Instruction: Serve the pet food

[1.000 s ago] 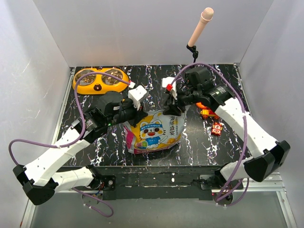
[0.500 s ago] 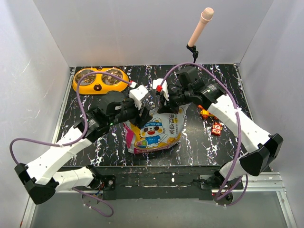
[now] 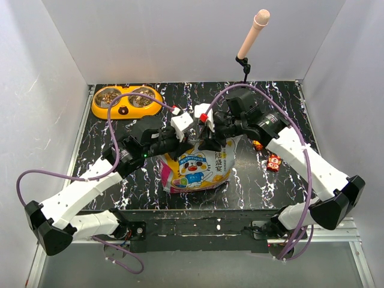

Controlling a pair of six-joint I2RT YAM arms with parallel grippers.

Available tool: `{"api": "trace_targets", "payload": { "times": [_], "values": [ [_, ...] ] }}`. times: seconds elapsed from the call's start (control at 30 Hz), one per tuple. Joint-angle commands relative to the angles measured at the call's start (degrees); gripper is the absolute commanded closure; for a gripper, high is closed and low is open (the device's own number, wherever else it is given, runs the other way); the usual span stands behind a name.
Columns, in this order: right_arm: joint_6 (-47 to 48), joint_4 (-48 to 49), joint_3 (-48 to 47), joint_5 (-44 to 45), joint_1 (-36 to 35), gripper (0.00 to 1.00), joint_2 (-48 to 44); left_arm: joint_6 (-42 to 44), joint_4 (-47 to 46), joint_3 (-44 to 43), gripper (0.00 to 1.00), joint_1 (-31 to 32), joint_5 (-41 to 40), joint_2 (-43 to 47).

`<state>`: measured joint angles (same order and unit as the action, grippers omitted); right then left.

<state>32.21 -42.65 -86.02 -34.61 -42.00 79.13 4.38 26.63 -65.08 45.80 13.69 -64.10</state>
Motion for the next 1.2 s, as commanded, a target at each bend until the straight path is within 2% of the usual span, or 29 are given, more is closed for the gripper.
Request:
{"api": "trace_targets", "payload": {
  "times": [0.0, 0.03, 0.13, 0.23, 0.27, 0.3, 0.33, 0.4, 0.47, 0.57, 0.73, 0.77, 0.8, 0.83, 0.87, 1.0, 1.13, 1.17],
  "values": [
    [1.5, 3.4, -3.4, 1.8, -2.1, 0.86, 2.8, -0.2, -5.4, -0.3, 1.0, 0.0, 4.4, 3.5],
    [1.7, 2.3, -4.9, 3.4, -2.1, 0.98, 3.9, -0.4, -5.5, -0.6, 1.0, -0.1, 4.5, 3.5],
    [3.0, -1.7, -5.8, 11.2, -2.1, 0.99, 3.7, -1.7, -5.8, -0.7, 1.0, -0.1, 1.9, 4.2],
    [2.3, 5.7, 2.6, 17.6, -0.9, 0.99, -2.6, -2.2, -5.8, -0.1, 1.0, -0.2, 0.7, 5.8],
    [2.3, 5.6, 3.8, 16.7, 0.2, 0.96, -3.8, -2.2, -5.1, 0.0, 1.0, -0.2, 0.8, 5.9],
    [3.1, 4.8, 5.1, 15.9, 0.9, 0.8, -4.9, -2.3, -4.4, -0.2, 1.0, -0.2, 1.1, 5.9],
    [5.5, 4.9, 6.9, 15.5, 1.1, 0.71, -5.9, -2.2, -4.0, -0.3, 1.0, -0.2, 1.4, 6.0],
    [6.5, 6.8, 10.4, 16.2, 1.5, 0.69, -8.2, -2.0, -3.7, -0.5, 1.0, -0.3, 1.9, 6.3],
    [7.2, 5.6, 10.1, 16.1, 2.0, 0.71, -8.0, -1.8, -3.3, -0.7, 1.0, -0.4, 2.2, 6.4],
    [7.6, 2.8, 6.8, 16.1, 2.0, 0.98, -5.8, -1.5, -2.6, -1.4, 1.0, -0.3, 2.8, 6.1],
    [6.4, 1.1, 2.9, 18.2, 2.0, 0.99, -4.0, -1.4, -1.4, -1.9, 1.0, -0.4, 3.7, 5.3],
    [6.3, 1.0, 2.2, 17.4, 2.0, 0.99, -4.1, -1.3, -1.2, -2.1, 0.96, -0.4, 3.7, 4.5],
    [6.4, 0.2, 1.2, 16.5, 2.0, 0.99, -4.0, -1.3, -1.0, -2.7, 0.83, -0.3, 4.0, 3.4],
    [6.5, -0.5, 0.4, 14.2, 2.0, 0.99, -3.9, -1.3, -0.8, -3.2, 0.75, -0.4, 4.1, 1.6],
    [6.5, -1.1, -0.5, 12.7, 2.0, 0.99, -3.7, -1.6, -1.0, -4.0, 0.71, -0.3, 4.3, 0.3],
    [4.5, -1.9, -2.6, 10.1, 2.0, 0.99, -2.9, -2.8, -5.4, -3.6, 0.61, -0.2, 3.0, -2.4],
    [2.7, 0.3, -0.4, 9.9, 2.0, 0.98, -4.3, -1.4, -7.2, -3.6, 0.6, -0.2, 4.6, -4.9],
    [2.7, 0.5, 0.2, 10.3, 2.0, 0.93, -4.6, -1.1, -7.2, -3.5, 0.61, -0.3, 4.7, -5.3]
  ]
}}
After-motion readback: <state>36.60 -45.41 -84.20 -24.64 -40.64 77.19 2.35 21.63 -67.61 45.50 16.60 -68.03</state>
